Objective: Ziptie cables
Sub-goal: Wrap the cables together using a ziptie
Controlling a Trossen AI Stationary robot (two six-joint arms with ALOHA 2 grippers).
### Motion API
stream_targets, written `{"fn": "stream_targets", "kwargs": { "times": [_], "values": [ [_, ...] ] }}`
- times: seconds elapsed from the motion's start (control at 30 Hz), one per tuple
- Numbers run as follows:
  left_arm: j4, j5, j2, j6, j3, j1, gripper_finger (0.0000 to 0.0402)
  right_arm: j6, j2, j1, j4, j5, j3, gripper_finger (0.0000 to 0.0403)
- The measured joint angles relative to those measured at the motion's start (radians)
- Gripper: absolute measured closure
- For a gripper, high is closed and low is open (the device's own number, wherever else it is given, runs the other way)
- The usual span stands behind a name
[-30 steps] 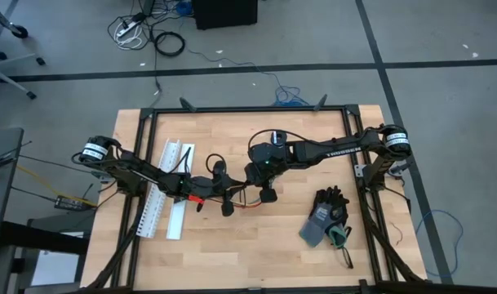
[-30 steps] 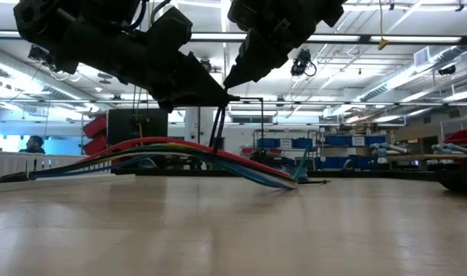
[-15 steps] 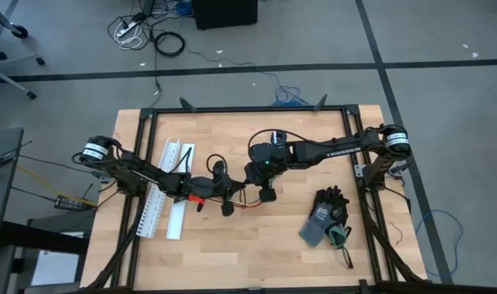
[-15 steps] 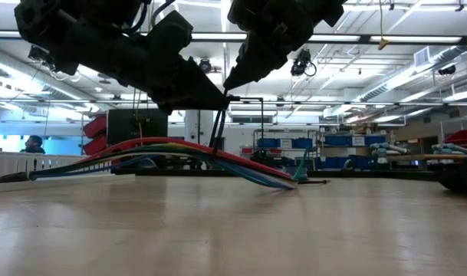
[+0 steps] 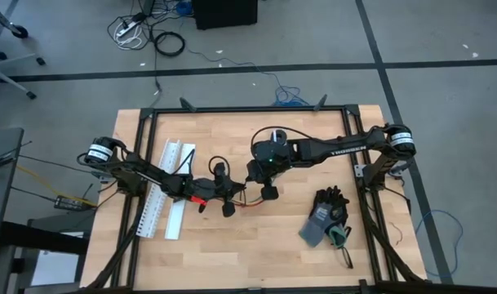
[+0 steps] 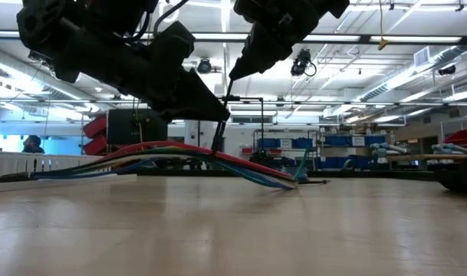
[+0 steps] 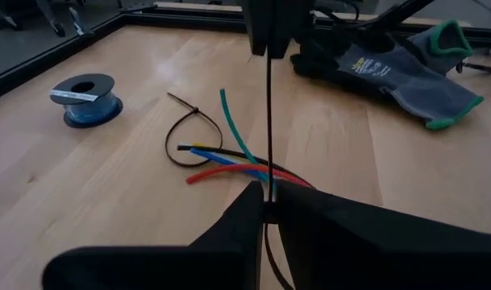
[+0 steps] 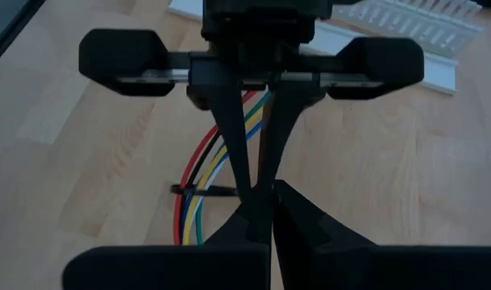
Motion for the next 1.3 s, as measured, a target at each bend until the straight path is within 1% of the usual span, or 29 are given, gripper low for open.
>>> {"fn": "stream_targets", "kwargs": {
  "times": [0.17, 0.63, 0.77, 0.97, 1.1, 1.2, 1.3],
  "values": [
    [0.021, 0.000, -0.001, 0.001, 0.000, 0.000, 0.0380, 0.000, -0.018, 0.000, -0.002, 0.002, 0.000, 0.0403],
    [0.039, -0.002, 0.006, 0.001, 0.001, 0.000, 0.0381, -0.001, -0.068, 0.003, -0.023, 0.085, 0.000, 0.0403],
    [0.039, -0.003, 0.006, 0.001, 0.001, 0.000, 0.0381, 0.000, -0.081, 0.003, -0.020, 0.140, 0.000, 0.0403],
    [0.038, -0.003, 0.006, 0.001, 0.001, 0.000, 0.0381, 0.000, -0.100, 0.005, -0.008, 0.185, 0.000, 0.0403],
    [0.037, -0.003, 0.006, 0.001, 0.001, 0.000, 0.0381, 0.000, -0.102, 0.005, 0.000, 0.234, 0.000, 0.0403],
    [0.036, -0.003, 0.006, 0.001, 0.001, 0.000, 0.0381, 0.001, -0.103, 0.007, 0.002, 0.282, 0.000, 0.0403],
    [0.031, -0.004, 0.006, 0.001, 0.001, 0.000, 0.0381, 0.007, -0.103, 0.016, 0.008, 0.358, 0.000, 0.0403]
  ]
}}
